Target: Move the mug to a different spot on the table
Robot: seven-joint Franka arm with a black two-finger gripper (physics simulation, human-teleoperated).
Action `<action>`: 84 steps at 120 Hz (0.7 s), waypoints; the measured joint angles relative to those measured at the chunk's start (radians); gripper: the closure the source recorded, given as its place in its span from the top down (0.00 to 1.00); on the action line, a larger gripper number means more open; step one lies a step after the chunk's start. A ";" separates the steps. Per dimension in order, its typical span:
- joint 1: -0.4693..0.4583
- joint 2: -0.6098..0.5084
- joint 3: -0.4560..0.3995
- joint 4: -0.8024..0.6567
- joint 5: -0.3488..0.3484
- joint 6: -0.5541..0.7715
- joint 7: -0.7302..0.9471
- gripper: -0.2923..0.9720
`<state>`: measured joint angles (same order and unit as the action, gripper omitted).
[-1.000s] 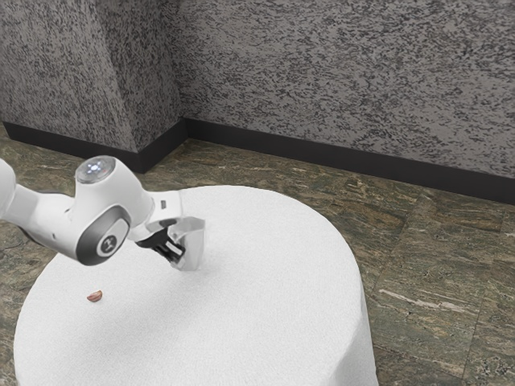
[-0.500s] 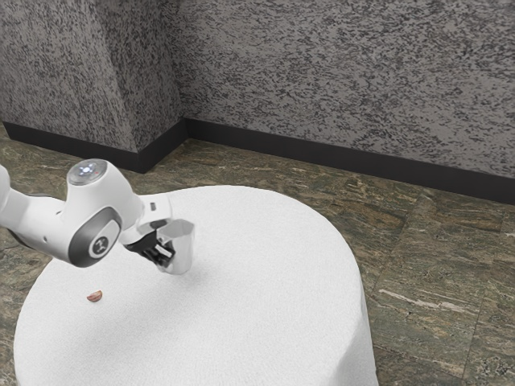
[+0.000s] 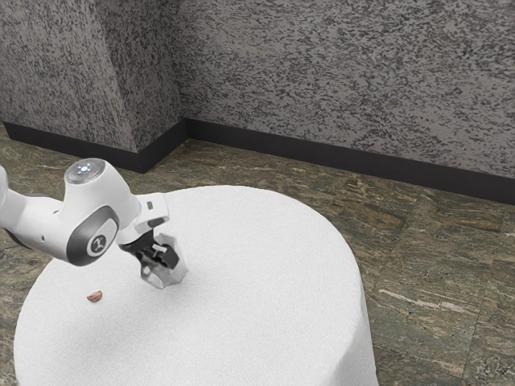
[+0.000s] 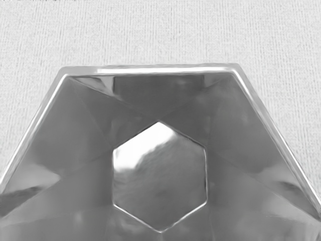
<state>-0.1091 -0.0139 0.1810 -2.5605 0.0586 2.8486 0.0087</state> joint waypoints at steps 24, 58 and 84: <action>-0.020 -0.022 0.000 -0.002 0.000 -0.013 -0.025 0.73; -0.037 -0.126 -0.001 -0.001 0.000 -0.110 -0.079 0.76; -0.034 -0.159 0.004 0.079 0.002 -0.214 -0.117 0.77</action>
<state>-0.1430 -0.1733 0.1854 -2.4816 0.0604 2.6349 -0.1080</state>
